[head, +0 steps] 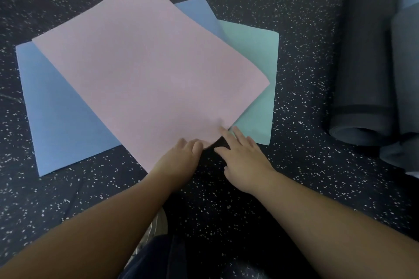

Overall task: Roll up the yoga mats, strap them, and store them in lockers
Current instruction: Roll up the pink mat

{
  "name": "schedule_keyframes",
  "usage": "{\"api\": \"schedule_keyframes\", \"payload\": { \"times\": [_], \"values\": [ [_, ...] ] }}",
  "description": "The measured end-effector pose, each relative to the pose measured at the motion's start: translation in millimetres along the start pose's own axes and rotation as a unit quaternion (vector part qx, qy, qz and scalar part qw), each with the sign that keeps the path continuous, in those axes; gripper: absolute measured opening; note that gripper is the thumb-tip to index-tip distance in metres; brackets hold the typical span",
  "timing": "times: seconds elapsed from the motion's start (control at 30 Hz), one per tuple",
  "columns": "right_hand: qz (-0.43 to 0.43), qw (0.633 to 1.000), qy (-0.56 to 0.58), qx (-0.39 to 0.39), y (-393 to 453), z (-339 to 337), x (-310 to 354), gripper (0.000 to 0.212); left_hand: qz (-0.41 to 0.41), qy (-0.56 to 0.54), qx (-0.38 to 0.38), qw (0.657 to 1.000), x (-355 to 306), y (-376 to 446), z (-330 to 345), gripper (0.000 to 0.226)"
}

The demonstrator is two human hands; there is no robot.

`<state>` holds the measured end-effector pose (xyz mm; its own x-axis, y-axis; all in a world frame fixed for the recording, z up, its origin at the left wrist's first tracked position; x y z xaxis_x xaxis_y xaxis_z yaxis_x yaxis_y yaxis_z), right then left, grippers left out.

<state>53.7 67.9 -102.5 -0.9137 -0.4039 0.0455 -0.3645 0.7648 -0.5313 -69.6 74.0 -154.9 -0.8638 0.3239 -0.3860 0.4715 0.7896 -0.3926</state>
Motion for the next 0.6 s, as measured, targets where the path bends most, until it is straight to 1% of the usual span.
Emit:
{"api": "schedule_keyframes", "payload": {
  "times": [0.1, 0.17, 0.2, 0.27, 0.3, 0.33, 0.37, 0.43, 0.5, 0.6],
  "values": [
    [-0.027, 0.999, -0.025, 0.014, 4, 0, 5, 0.043, 0.025, -0.035, -0.053, 0.998, -6, -11, -7, 0.037],
    [-0.034, 0.998, -0.037, 0.023, 6, 2, 10, 0.047, -0.003, -0.055, -0.069, 0.996, -3, -17, -14, 0.040],
    [-0.036, 0.998, -0.040, 0.024, 6, 3, 12, 0.051, -0.001, -0.066, -0.094, 0.993, -3, -19, -20, 0.042],
    [-0.036, 0.999, -0.036, 0.014, 8, 0, 17, 0.057, 0.041, -0.082, -0.150, 0.984, -10, -23, -32, 0.043],
    [-0.034, 0.999, -0.031, 0.004, 9, -3, 18, 0.058, 0.055, -0.083, -0.170, 0.981, -12, -26, -39, 0.037],
    [-0.029, 0.999, -0.026, -0.008, 11, -8, 19, 0.057, 0.074, -0.078, -0.193, 0.975, -15, -28, -45, 0.027],
    [-0.024, 0.999, -0.021, -0.022, 13, -13, 19, 0.056, 0.088, -0.069, -0.208, 0.972, -17, -31, -50, 0.022],
    [-0.017, 0.998, -0.009, -0.062, 16, -25, 18, 0.049, 0.119, -0.040, -0.240, 0.963, -23, -37, -61, 0.021],
    [-0.016, 0.995, 0.012, -0.102, 15, -36, 17, 0.041, 0.154, -0.008, -0.286, 0.946, -31, -45, -76, 0.016],
    [0.007, 0.989, 0.080, -0.125, 16, -47, 10, 0.038, 0.178, 0.041, -0.339, 0.923, -42, -58, -100, 0.016]
  ]
}}
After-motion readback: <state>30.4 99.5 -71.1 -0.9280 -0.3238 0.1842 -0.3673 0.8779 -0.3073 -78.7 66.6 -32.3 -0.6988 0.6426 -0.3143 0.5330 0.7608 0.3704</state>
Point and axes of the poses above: each hand's wrist, its own y-axis towards the middle knuckle, its own z-axis out of the palm, x = y × z, the point moved 6 cm from there along y, towards the middle knuckle, and after that the axes turned 10 degrees about -y, right-handed, at the moved point
